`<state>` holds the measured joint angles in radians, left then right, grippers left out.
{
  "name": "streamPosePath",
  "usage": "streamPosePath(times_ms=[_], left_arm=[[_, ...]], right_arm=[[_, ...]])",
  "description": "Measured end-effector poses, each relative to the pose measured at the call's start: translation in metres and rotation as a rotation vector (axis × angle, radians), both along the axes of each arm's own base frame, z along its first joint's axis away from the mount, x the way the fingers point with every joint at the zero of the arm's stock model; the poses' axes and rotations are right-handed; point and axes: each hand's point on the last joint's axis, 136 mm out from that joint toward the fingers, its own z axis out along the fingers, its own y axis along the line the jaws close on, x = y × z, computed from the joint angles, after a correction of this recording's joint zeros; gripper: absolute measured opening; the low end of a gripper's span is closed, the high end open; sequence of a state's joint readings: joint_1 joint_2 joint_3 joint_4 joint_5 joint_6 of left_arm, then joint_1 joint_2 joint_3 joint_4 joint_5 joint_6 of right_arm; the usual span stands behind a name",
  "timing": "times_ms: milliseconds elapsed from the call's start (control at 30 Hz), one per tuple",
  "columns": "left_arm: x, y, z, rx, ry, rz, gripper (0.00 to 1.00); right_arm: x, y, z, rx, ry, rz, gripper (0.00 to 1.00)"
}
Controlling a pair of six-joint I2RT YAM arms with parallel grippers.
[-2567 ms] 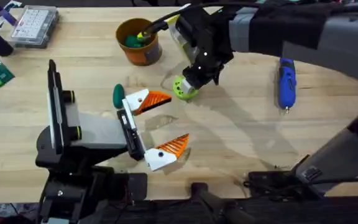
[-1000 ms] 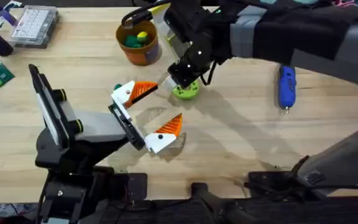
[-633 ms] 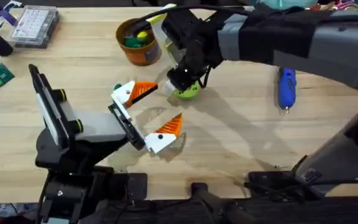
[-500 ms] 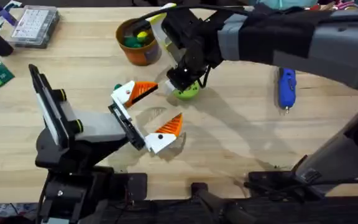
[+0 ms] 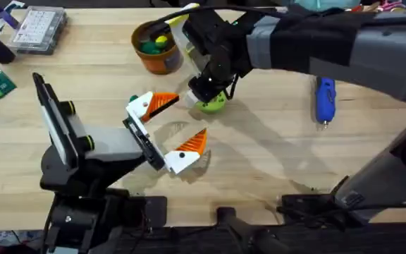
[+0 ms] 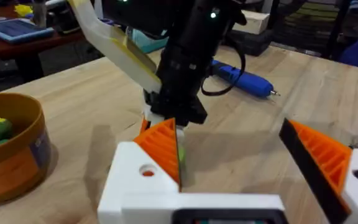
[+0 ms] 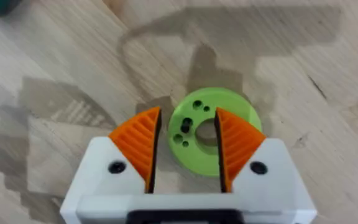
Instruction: Pick up the gripper from the table and insert it into the empty holder that is missing its gripper. Then pick up a screw, insert it into the mounting hole, and use the screwdriver to tighten it. Finally, clean up the table by picking up the vegetable and placing it into the bucket.
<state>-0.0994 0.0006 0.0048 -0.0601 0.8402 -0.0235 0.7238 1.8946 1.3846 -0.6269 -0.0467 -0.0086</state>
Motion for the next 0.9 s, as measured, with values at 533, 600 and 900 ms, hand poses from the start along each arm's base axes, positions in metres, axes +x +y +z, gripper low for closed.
streamPosePath(times_ms=[533,600,900], left_arm=[[0.000,0.000,0.000,0.000,0.000,0.000,0.990],[0.000,0.000,0.000,0.000,0.000,0.000,0.990],[0.000,0.000,0.000,0.000,0.000,0.000,0.990]], right_arm=[[-0.010,0.013,-0.009,-0.016,0.001,0.049,0.325],[-0.011,0.014,-0.009,-0.016,0.001,0.052,0.246],[-0.011,0.012,-0.010,-0.023,0.002,0.053,0.135]])
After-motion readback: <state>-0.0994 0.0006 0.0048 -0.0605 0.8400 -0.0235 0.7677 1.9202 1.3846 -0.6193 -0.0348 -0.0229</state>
